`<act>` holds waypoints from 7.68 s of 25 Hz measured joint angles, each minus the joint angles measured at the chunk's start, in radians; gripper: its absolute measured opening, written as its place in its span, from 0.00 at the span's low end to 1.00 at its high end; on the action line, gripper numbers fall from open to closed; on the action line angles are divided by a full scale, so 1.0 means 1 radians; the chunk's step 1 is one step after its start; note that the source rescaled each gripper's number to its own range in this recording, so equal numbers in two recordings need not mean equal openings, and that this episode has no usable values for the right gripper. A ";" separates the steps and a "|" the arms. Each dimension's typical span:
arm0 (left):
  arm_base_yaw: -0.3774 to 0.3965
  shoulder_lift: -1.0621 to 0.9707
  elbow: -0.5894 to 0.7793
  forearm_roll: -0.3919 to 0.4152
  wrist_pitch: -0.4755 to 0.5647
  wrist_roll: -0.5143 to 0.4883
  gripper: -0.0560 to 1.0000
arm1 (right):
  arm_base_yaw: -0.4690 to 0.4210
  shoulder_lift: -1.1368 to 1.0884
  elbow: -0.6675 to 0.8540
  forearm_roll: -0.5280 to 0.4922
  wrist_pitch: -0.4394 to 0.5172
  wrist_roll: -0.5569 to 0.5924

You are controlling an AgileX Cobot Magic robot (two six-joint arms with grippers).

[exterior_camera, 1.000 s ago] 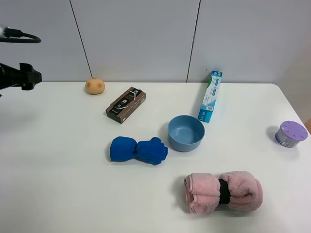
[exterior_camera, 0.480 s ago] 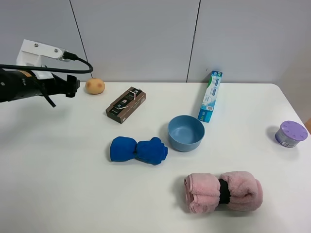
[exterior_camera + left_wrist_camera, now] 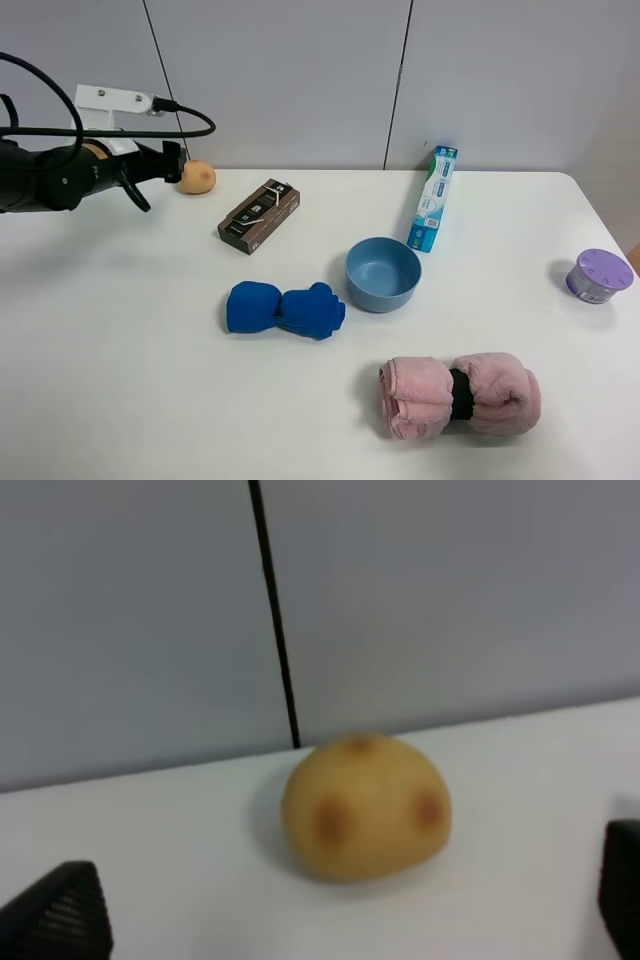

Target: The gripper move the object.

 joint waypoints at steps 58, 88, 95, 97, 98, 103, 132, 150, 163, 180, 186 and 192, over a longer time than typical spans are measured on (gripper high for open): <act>0.052 0.596 -0.529 0.315 -0.032 -0.252 1.00 | 0.000 0.000 0.000 -0.001 0.000 0.000; -0.039 0.091 -0.333 0.445 0.210 -0.482 0.07 | 0.000 0.000 0.000 -0.001 0.000 0.000; -0.216 -0.152 -0.285 0.416 0.367 -0.485 0.07 | 0.000 0.000 0.000 -0.001 0.000 0.000; -0.273 -0.198 -0.285 0.373 0.424 -0.484 0.06 | 0.000 0.000 0.000 -0.001 0.000 0.000; -0.314 -0.218 -0.285 0.340 0.464 -0.471 0.06 | 0.000 0.000 0.000 -0.001 0.000 0.000; -0.478 -0.253 -0.285 0.186 0.649 -0.249 0.06 | 0.000 0.000 0.000 -0.001 0.000 0.000; -0.652 0.185 -0.418 -0.168 0.580 0.393 0.05 | 0.000 0.000 0.000 -0.001 0.000 0.000; -0.652 0.259 -0.428 -0.177 0.530 0.393 0.32 | 0.000 0.000 0.000 -0.001 0.000 0.000; -0.652 0.257 -0.433 -0.176 0.524 0.387 0.98 | 0.000 0.000 0.000 -0.001 0.000 0.000; -0.303 -0.056 -0.434 0.035 0.896 0.157 0.99 | 0.000 0.000 0.000 -0.001 0.000 0.000; -0.050 -0.177 -0.434 0.128 1.152 0.155 0.99 | 0.000 0.000 0.000 -0.001 0.000 0.000; 0.112 -0.390 -0.434 0.136 1.387 0.135 0.99 | 0.000 0.000 0.000 -0.001 0.000 0.000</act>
